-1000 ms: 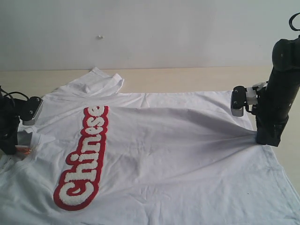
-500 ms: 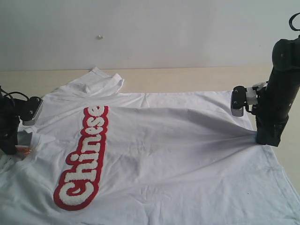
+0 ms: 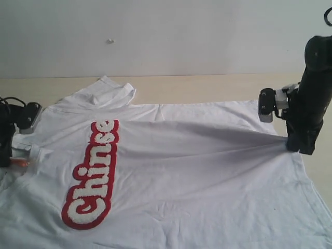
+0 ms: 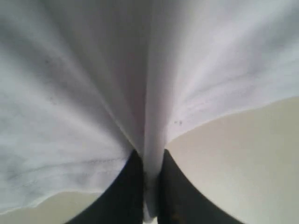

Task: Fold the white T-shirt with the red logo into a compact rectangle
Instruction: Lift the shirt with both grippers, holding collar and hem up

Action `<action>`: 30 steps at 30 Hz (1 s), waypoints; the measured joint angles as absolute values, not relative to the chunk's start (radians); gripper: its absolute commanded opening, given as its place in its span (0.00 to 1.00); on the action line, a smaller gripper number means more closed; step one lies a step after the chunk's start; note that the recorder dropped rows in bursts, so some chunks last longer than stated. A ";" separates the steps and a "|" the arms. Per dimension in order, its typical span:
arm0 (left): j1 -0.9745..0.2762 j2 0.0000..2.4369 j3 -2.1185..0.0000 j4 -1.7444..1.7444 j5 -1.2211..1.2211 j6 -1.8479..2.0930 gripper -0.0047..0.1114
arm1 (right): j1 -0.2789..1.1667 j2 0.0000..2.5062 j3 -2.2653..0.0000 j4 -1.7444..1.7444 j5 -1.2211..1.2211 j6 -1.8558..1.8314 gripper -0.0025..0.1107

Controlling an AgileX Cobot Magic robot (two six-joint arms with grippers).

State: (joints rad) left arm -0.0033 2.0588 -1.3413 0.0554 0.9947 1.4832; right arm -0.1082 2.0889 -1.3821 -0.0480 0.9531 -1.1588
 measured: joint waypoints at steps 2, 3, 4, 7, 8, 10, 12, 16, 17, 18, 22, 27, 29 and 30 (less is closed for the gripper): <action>-0.003 2.006 -1.366 0.068 0.998 1.463 0.04 | -0.108 2.048 -1.410 -0.048 0.983 -1.170 0.02; -0.003 1.982 -1.379 0.074 0.998 1.456 0.04 | -0.108 2.025 -1.423 -0.048 0.996 -1.170 0.02; -0.003 1.952 -1.394 0.081 0.998 1.449 0.04 | -0.108 2.000 -1.439 -0.050 1.006 -1.170 0.02; -0.003 1.870 -1.432 0.089 0.995 1.430 0.04 | -0.108 1.929 -1.493 -0.052 1.027 -1.166 0.02; -0.003 1.843 -1.440 0.089 0.995 1.427 0.04 | -0.108 1.903 -1.509 -0.052 1.034 -1.163 0.02; -0.003 1.789 -1.446 0.095 0.995 1.422 0.04 | -0.108 1.857 -1.533 -0.045 1.048 -1.162 0.02; -0.003 1.738 -1.450 0.101 0.990 1.420 0.04 | -0.108 1.807 -1.549 -0.038 1.061 -1.162 0.02; -0.003 1.651 -1.450 0.151 0.976 1.406 0.04 | -0.108 1.725 -1.572 -0.025 1.083 -1.162 0.02; -0.003 1.629 -1.450 0.166 0.966 1.391 0.04 | -0.108 1.707 -1.575 -0.023 1.091 -1.160 0.02; -0.003 1.607 -1.450 0.176 0.956 1.372 0.04 | -0.108 1.691 -1.578 -0.020 1.097 -1.158 0.02; -0.003 1.530 -1.450 0.194 0.903 1.295 0.04 | -0.108 1.631 -1.582 -0.014 1.105 -1.137 0.02; -0.003 1.453 -1.450 0.198 0.848 1.210 0.04 | -0.108 1.570 -1.582 -0.014 1.108 -1.108 0.02; -0.003 1.427 -1.450 0.201 0.833 1.191 0.04 | -0.108 1.543 -1.582 -0.014 1.108 -1.105 0.02; -0.003 1.417 -1.450 0.201 0.828 1.189 0.04 | -0.108 1.532 -1.582 -0.014 1.110 -1.104 0.02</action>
